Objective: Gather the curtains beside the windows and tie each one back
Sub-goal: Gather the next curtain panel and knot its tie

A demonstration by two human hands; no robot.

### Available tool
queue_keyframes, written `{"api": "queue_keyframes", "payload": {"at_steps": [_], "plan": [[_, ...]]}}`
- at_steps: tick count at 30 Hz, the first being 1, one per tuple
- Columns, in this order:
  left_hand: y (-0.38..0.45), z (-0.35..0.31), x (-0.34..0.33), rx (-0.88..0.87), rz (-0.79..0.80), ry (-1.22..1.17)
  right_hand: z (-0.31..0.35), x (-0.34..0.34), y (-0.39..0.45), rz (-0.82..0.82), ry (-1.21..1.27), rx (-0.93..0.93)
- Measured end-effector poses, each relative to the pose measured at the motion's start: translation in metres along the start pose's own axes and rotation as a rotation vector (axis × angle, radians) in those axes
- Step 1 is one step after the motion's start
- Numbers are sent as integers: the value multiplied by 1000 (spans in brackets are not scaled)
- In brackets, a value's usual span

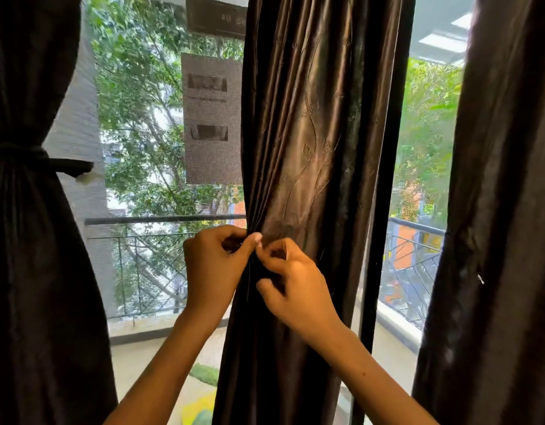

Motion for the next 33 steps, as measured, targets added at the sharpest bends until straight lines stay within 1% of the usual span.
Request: {"api": "queue_keyframes", "payload": {"at_steps": [1, 2, 3, 5, 6, 7, 9, 11, 12, 13, 15, 17, 20, 24, 26, 29, 31, 33], "plan": [[2, 2, 1, 2, -5, 11, -5, 3, 1, -19, 85, -35], [4, 5, 1, 10, -4, 10, -11, 10, 4, -90, 172, -67], [5, 8, 1, 23, -1, -1, -19, 21, 7, -207, 228, -94], [6, 13, 1, 62, 10, -39, -40, 38, 12, -424, 220, -185], [5, 15, 1, 88, 18, -66, -51, 42, 14, -471, 219, -260], [5, 16, 0, 110, 27, -88, -61, 40, 17, -468, 252, -341], [5, 18, -3, 127, 48, -113, -73, 26, 25, -383, 409, -478], [6, 20, -5, 135, 57, -124, -73, 12, 29, -313, 605, -553], [7, 20, -7, 136, 59, -119, -72, 10, 31, -324, 641, -538], [7, 20, -8, 125, 59, -104, -71, 13, 32, -365, 610, -486], [8, 17, -7, 71, 42, -55, -66, 23, 30, -465, 468, -366], [7, 14, -5, 25, 11, -12, -60, 28, 24, -502, 345, -296], [4, 12, -4, -4, -12, 10, -48, 25, 15, -448, 189, -226], [-1, 8, -9, -31, 20, -23, -29, 17, 13, -267, -18, -105], [-3, 4, -10, -35, 38, -51, -21, 11, 12, -160, -47, -56], [-5, 0, -11, -43, 49, -56, -10, 4, 9, -43, -25, 4], [-5, 0, -11, -30, 48, -63, -8, 3, 9, 0, -19, 3], [-4, -1, -12, -31, 46, -64, -7, 4, 11, 7, -25, 7]]}}
Point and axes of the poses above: each hand's wrist, its own y-axis towards the middle knuckle, its own x-axis out of the back of the hand, z = x × y, the point moved 9 cm from there along y, towards the middle knuckle, and after that the axes turned 8 degrees about -z, right-handed, at the moved point
